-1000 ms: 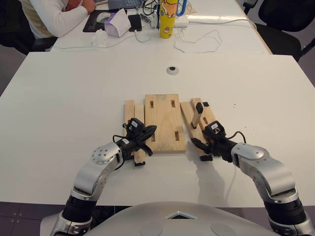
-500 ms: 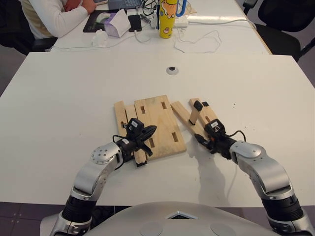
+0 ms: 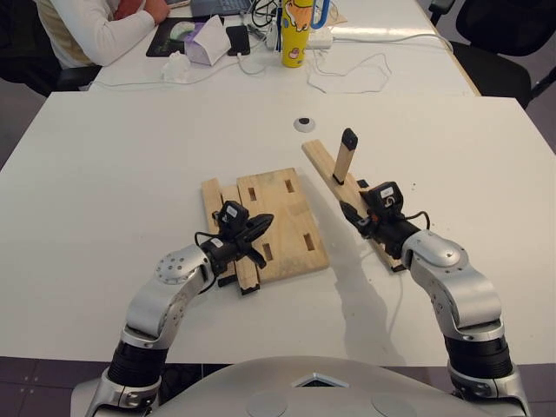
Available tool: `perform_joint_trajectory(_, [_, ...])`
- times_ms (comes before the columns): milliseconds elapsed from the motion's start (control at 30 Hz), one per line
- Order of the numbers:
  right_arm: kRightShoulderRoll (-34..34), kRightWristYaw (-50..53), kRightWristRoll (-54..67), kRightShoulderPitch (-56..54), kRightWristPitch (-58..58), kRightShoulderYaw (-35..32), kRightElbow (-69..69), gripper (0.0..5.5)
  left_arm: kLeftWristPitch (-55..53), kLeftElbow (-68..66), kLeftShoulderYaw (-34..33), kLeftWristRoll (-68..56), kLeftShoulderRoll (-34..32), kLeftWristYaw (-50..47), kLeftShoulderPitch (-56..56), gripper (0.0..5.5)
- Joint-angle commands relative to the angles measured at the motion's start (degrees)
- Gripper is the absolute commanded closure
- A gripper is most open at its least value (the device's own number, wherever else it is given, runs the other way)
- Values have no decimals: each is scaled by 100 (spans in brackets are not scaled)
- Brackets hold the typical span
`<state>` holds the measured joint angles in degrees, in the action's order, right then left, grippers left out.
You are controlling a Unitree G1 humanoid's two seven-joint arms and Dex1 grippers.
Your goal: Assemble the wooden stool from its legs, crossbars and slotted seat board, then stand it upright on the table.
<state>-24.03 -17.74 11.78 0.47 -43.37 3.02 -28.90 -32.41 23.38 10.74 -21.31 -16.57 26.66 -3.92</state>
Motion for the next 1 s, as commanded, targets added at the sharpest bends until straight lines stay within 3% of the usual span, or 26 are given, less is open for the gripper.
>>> perform_joint_trajectory(33, [38,-198,-18,-261,732,-6,-124,332,-381,234,-392,-730,344,-64,230,550])
perform_joint_trajectory(233, [-117,-696,-115,-407,1789,124,-18,334,-1270,383,-1317,-2724,950,-503,512,464])
perform_joint_trajectory(600, [-197,-1424,168,-497,2588,97,22,334,-1656,-258,-2181,-4727,1542,-1673,759,301])
perform_joint_trajectory(1000, [-317,-1830,434,-340,2393,246,-144,334,-1469,-376,-2282,-5538,1614,-2190,1085,143])
